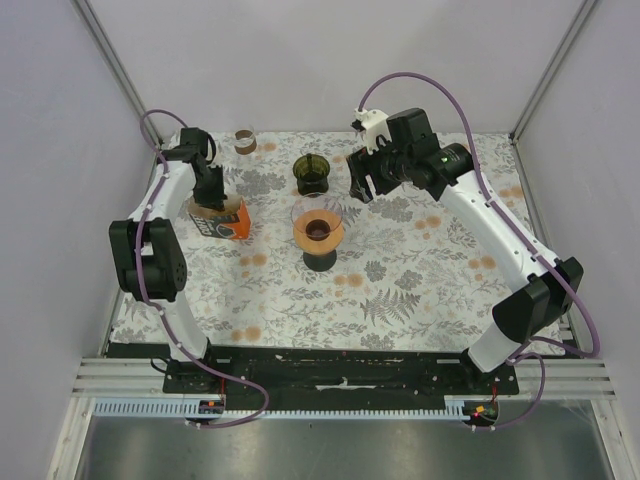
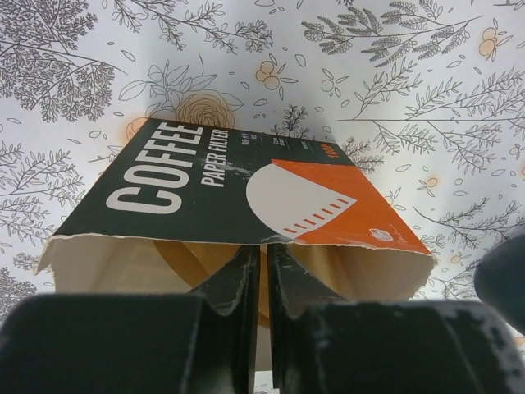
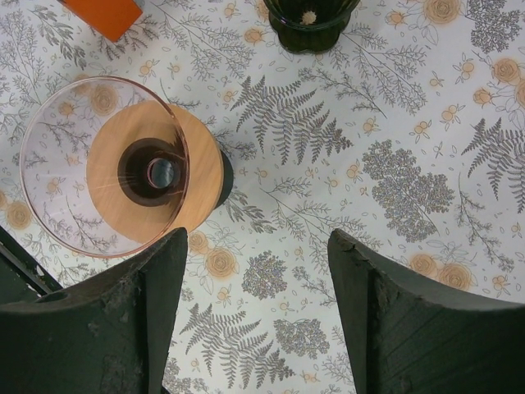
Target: Place the coffee filter in the dripper
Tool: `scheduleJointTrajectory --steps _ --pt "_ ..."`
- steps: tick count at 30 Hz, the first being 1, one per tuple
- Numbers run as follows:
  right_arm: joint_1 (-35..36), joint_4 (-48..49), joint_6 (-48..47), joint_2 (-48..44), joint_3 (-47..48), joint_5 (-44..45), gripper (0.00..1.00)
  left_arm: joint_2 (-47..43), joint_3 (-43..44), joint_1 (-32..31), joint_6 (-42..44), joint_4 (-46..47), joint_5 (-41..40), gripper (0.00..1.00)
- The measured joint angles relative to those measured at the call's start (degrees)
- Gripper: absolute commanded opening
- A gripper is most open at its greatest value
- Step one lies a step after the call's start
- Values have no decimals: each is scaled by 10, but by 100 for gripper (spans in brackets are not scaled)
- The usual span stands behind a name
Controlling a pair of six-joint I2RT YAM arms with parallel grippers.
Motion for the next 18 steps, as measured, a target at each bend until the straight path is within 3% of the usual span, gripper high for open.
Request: scheduleJointTrajectory --steps 11,18 --pt "0 0 -1 0 -1 0 76 -4 27 0 -5 -17 16 2" --pt "0 0 -2 0 -1 -1 76 -70 82 0 6 -50 42 2"
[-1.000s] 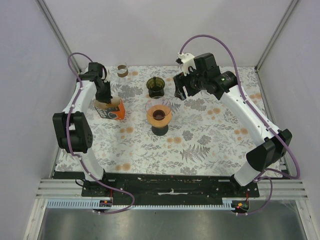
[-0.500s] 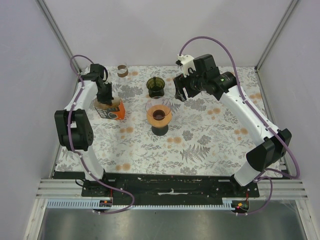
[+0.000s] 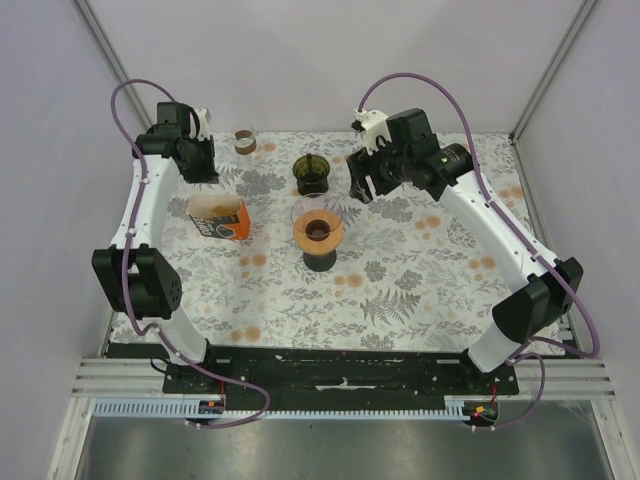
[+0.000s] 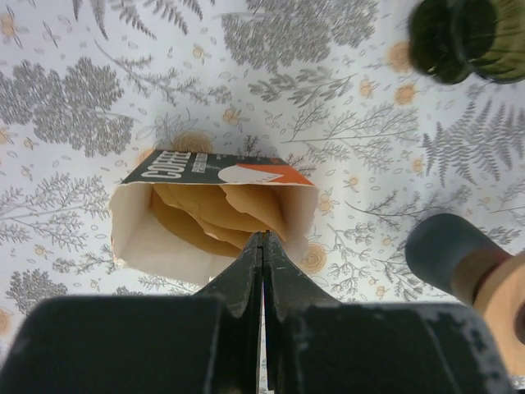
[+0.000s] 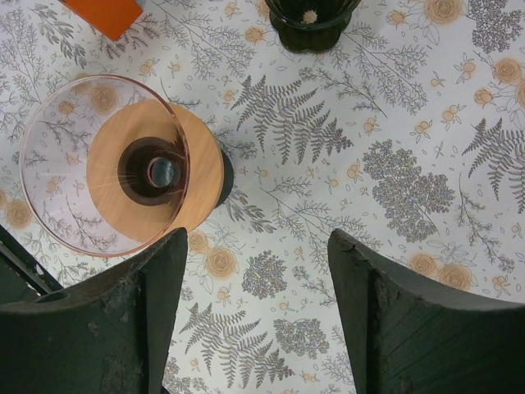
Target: Place the coffee filter in the dripper
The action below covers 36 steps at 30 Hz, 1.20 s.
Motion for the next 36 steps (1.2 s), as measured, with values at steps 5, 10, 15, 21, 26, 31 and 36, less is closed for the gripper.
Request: scheduleJointTrajectory --steps 5,10,15,21,26,31,36 --pt "0 0 -2 0 0 0 76 -17 31 0 9 -10 9 33" --pt "0 0 -4 0 1 -3 76 -4 -5 0 -3 -10 6 49" --pt "0 0 -4 0 1 -3 76 19 -41 0 -28 4 -5 48" --pt "0 0 -4 -2 1 -3 76 31 -68 0 -42 24 -21 48" --pt "0 0 -4 -4 1 -3 77 48 -87 0 -47 35 -26 48" --pt "0 0 -4 -6 1 -3 77 64 -107 0 -48 49 -37 30" --pt "0 0 -4 -7 1 -3 77 76 -108 0 -59 56 -39 2"
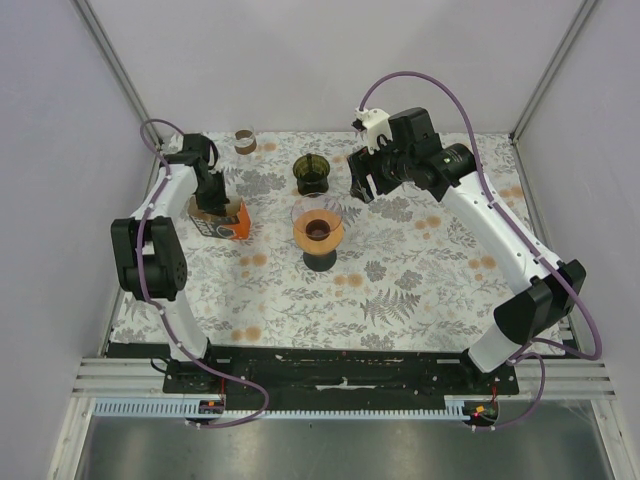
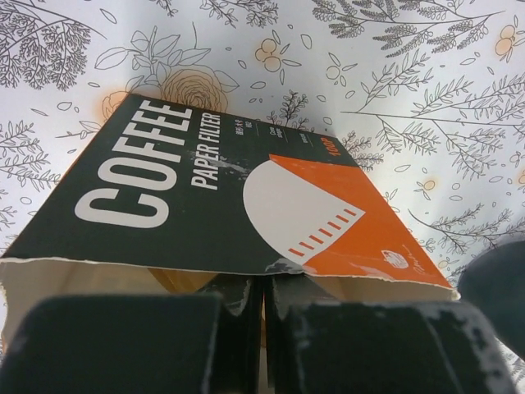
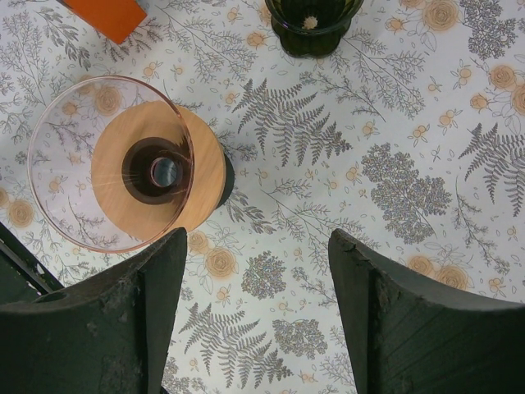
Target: Place the coffee filter in the dripper
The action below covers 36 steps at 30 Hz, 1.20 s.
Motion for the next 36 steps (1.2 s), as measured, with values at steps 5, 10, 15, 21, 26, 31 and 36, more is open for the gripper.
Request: scheduleJointTrajectory --steps 5,10,15,21,26,31,36 --pt "0 0 0 0 0 0 77 0 9 3 -1 -10 3 2" --pt "0 0 0 0 0 0 77 -24 53 14 2 -43 13 2" --pt "0 0 -1 0 0 -1 77 -77 78 20 15 -59 18 2" --pt "0 -1 -5 0 0 -2 78 -86 121 21 28 -87 44 2" --pt "0 -2 -9 0 0 -2 78 -86 217 21 74 -97 74 2" --pt "0 -4 -11 0 11 -8 79 -87 269 21 155 -104 127 2" --pt "0 -9 -10 0 51 -15 80 -87 357 -12 336 -159 188 2"
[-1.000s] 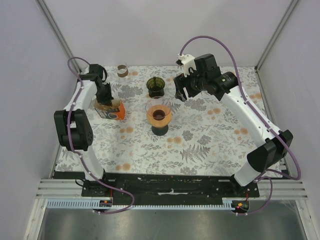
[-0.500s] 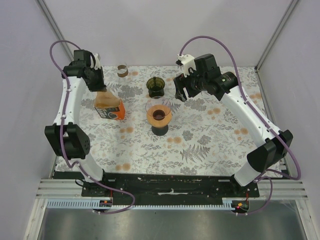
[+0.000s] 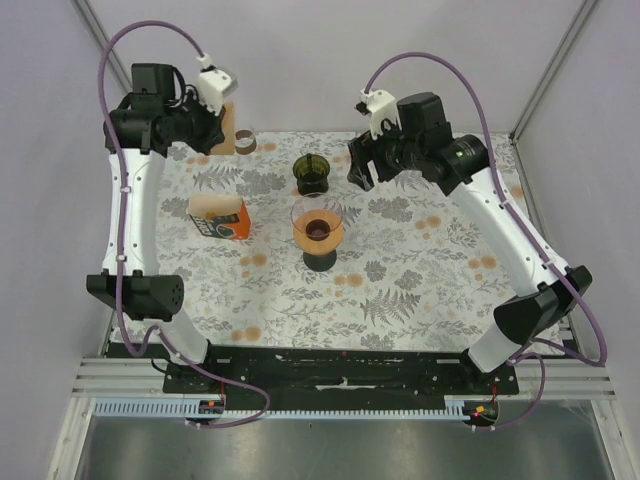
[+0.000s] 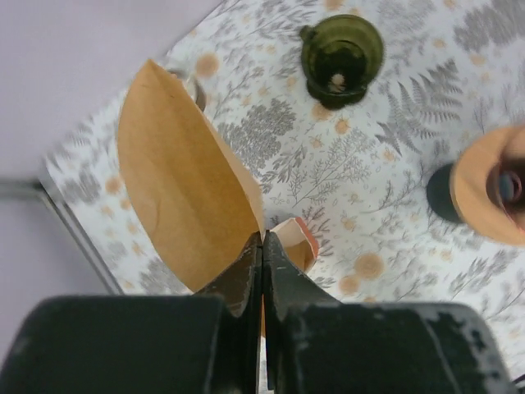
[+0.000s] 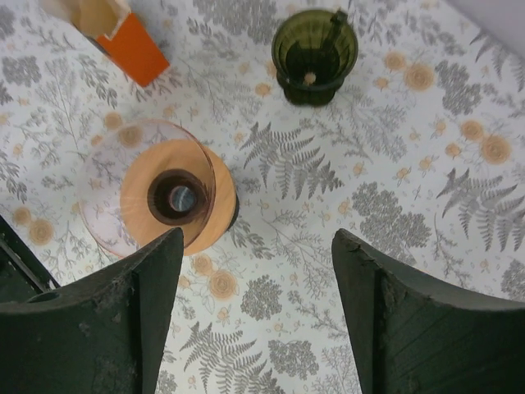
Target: Place the coffee filter in the dripper
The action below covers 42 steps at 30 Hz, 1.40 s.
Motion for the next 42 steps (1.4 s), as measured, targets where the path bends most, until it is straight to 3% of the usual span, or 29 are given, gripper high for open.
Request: scheduleJointTrajectory --steps 5,9,18,23,30,39,42 --pt "0 -2 10 0 86 -15 82 -34 26 -123 268 -76 10 2" --pt "-1 23 13 -4 120 -59 88 -69 6 -201 433 -106 16 2" --pt "34 35 -49 -20 79 -155 92 -129 -72 -219 685 -123 77 2" --pt "37 49 -63 -20 76 -183 87 -132 -108 -236 745 -128 108 2" --pt "48 72 -77 -19 76 -230 85 -132 -110 -262 763 -130 128 2" --pt "63 79 -89 12 76 -241 67 -132 -110 -273 774 -130 135 2" --pt "63 76 -93 28 76 -235 52 -132 -111 -275 776 -130 135 2"
